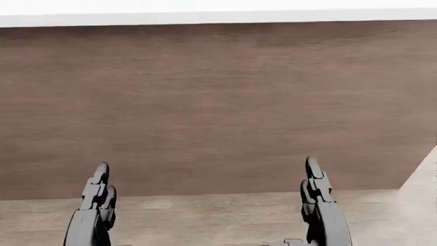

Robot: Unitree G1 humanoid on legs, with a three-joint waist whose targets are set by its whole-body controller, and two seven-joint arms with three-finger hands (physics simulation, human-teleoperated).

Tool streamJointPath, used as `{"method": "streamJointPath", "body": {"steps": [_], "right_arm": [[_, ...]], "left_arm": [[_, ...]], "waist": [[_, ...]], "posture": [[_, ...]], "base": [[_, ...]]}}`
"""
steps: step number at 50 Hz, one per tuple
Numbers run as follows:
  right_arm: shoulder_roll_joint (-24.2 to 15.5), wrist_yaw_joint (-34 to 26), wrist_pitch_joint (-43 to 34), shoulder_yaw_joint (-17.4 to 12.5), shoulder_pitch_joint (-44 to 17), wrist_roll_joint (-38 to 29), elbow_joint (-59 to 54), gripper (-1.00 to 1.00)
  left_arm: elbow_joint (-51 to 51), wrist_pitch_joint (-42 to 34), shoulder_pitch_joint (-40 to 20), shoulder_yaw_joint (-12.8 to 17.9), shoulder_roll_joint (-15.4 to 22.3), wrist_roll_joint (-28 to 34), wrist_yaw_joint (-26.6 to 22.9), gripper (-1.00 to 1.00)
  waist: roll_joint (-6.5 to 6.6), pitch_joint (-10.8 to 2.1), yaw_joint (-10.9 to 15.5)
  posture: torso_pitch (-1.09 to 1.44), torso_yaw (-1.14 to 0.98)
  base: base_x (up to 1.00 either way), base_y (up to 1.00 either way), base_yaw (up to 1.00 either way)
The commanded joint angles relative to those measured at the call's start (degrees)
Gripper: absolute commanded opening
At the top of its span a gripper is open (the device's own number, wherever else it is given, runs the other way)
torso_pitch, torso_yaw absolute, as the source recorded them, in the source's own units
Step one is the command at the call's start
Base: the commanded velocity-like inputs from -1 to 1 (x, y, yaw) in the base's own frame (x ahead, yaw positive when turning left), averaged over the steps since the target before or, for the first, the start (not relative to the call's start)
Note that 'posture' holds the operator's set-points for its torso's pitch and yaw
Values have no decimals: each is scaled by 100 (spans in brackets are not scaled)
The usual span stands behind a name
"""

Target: Open the stand mixer head.

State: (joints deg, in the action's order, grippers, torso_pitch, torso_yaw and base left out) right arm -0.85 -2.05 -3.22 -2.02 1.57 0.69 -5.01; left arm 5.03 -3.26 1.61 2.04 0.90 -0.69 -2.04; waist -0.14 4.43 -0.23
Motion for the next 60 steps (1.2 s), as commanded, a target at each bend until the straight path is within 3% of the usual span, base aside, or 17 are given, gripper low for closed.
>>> {"method": "streamJointPath", "body": {"steps": [1, 3, 4, 5, 7, 8, 16, 19, 21, 24, 25, 29, 35, 45, 50, 53, 60], "right_arm": [[-23, -14, 315, -25, -209, 56, 443, 100], [-30, -13, 310, -32, -221, 58, 422, 100], [-36, -12, 319, -41, -228, 60, 400, 100], [-31, -14, 307, -33, -222, 61, 417, 100], [-27, -12, 321, -39, -227, 73, 400, 100], [-25, -20, 310, -32, -221, 81, 419, 100], [-19, -43, 324, -46, -217, 151, 474, 100], [-8, -315, 1307, -29, -309, 422, 726, 100], [-80, -684, 2379, 146, -282, 131, 833, 100], [26, -972, 2483, 211, -159, 715, 1401, 100], [19, -978, 2641, 212, -172, 593, 1369, 100], [24, -1063, 2270, 223, -168, 1011, 2092, 100], [8, -769, 1204, 132, -473, 1415, 3082, 100], [-261, 216, -1132, -176, -1829, 2172, 5241, 100], [-501, 913, -2079, -402, -2669, 2857, 5908, 100], [-722, 1241, -2305, -522, -3081, 3151, 6014, 100], [-752, 1104, -2061, -448, -2853, 3056, 5877, 100]], "left_arm": [[-407, 363, -198, 25, 16, -63, -21, 99], [-374, 381, -201, 25, 16, -64, -17, 100], [-360, 391, -201, 23, 18, -62, -18, 100], [-346, 396, -209, 29, 19, -66, -14, 100], [-322, 413, -214, 30, 20, -66, -11, 100], [-335, 402, -209, 31, 22, -71, -13, 99], [-348, 422, -203, 27, 17, -69, 1, 100], [-664, 873, -301, 183, -93, -524, 134, 100], [-1044, 1190, -299, 167, -117, -854, 74, 100], [-1543, 1767, -313, 203, -158, -1274, 139, 100], [-1661, 1890, -298, 195, -145, -1270, 184, 99], [-2086, 1968, -399, 301, -113, -1775, 360, 100], [-2506, 1751, -642, 364, -20, -1963, 601, 100], [-4701, 37, -1906, 728, 539, -2624, 1580, 99], [-5399, -764, -2748, 1066, 1025, -3442, 2406, 100], [-5481, -842, -2938, 1145, 1223, -3664, 2648, 100], [-5419, -733, -2909, 1113, 1307, -3594, 2608, 99]], "waist": [[-45, -5, -12], [-6, -353, 44], [-6, -299, 44], [-36, -97, 38], [-44, -398, 42], [-43, -429, 45], [-27, -466, 46], [-22, -504, 39], [-24, -529, 32], [-14, -540, 17], [-16, -548, 18], [-17, -553, 17], [1, -530, 24], [0, -438, 18], [22, -381, 25], [39, -342, 29], [38, -283, 36]], "posture": [[0, 0], [0, 0], [0, 0], [0, 0], [0, 0], [0, 0], [0, 0], [0, 0], [0, 0], [0, 0], [0, 0], [0, 0], [0, 0], [0, 0], [0, 0], [0, 0], [0, 0]], "base": [[0, 0, 0], [0, 0, 0], [0, 0, 0], [0, 0, 0], [0, 0, 0], [0, 0, 0], [0, 0, 0], [0, 0, 0], [0, 0, 0], [0, 0, 0], [0, 0, 0], [0, 0, 0], [0, 0, 0], [0, 0, 0], [0, 0, 0], [0, 0, 0], [0, 0, 0]]}}
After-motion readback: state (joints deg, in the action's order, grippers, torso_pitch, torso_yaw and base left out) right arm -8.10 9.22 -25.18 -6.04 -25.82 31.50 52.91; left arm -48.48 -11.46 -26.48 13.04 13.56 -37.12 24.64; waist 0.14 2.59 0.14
